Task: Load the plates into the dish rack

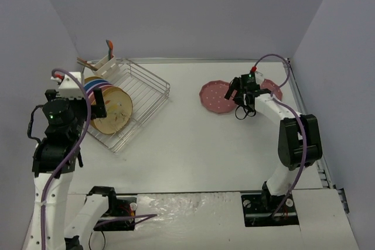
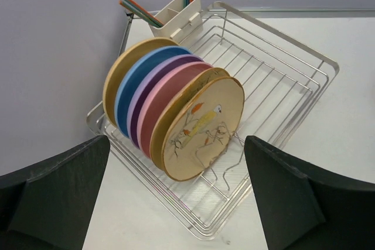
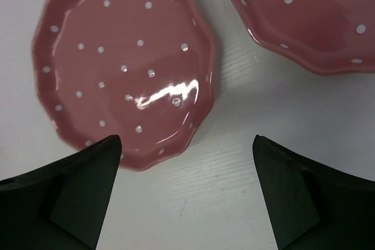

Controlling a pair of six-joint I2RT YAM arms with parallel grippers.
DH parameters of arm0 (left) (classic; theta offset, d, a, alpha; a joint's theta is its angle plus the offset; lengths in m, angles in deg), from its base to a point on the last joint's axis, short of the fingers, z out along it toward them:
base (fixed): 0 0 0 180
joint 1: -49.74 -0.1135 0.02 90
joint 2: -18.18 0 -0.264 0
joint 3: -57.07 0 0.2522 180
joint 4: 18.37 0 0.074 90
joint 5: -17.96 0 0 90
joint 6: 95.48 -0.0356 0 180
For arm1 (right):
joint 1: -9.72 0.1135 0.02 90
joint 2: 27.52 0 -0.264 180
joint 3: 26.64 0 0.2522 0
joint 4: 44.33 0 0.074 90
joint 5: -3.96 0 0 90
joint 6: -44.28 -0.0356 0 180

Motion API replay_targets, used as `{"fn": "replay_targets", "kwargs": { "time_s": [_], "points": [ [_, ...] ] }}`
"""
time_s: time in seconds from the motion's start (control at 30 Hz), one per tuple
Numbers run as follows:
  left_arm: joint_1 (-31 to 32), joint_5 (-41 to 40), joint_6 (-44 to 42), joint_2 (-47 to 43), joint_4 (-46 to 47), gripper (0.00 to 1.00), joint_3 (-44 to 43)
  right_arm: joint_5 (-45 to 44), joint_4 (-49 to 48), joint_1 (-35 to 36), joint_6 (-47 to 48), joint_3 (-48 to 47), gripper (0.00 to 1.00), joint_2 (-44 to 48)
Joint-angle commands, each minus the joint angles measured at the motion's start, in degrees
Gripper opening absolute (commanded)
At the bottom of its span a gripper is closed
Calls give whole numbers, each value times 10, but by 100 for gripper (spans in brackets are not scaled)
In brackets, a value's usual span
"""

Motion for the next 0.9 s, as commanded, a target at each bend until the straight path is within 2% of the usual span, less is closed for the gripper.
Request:
{"fn": "replay_targets", "kwargs": {
  "time_s": [0.0,0.17,0.5,0.7,0.87],
  "points": [
    [1,4,121,-36,10,97,26,-64,7,-3,-26,-49,88,-51],
    [12,42,179,-54,6,97,66,-65,-8,-8,9,-97,76,-122],
    [22,106,276,-58,28,97,100,-21,-36,-27,30,-105,58,-175],
    [22,122,288,-45,32,97,111,9,-52,-37,36,-95,44,-187],
    [23,129,290,-35,32,97,105,23,-64,-37,36,-67,28,-177]
  ]
}}
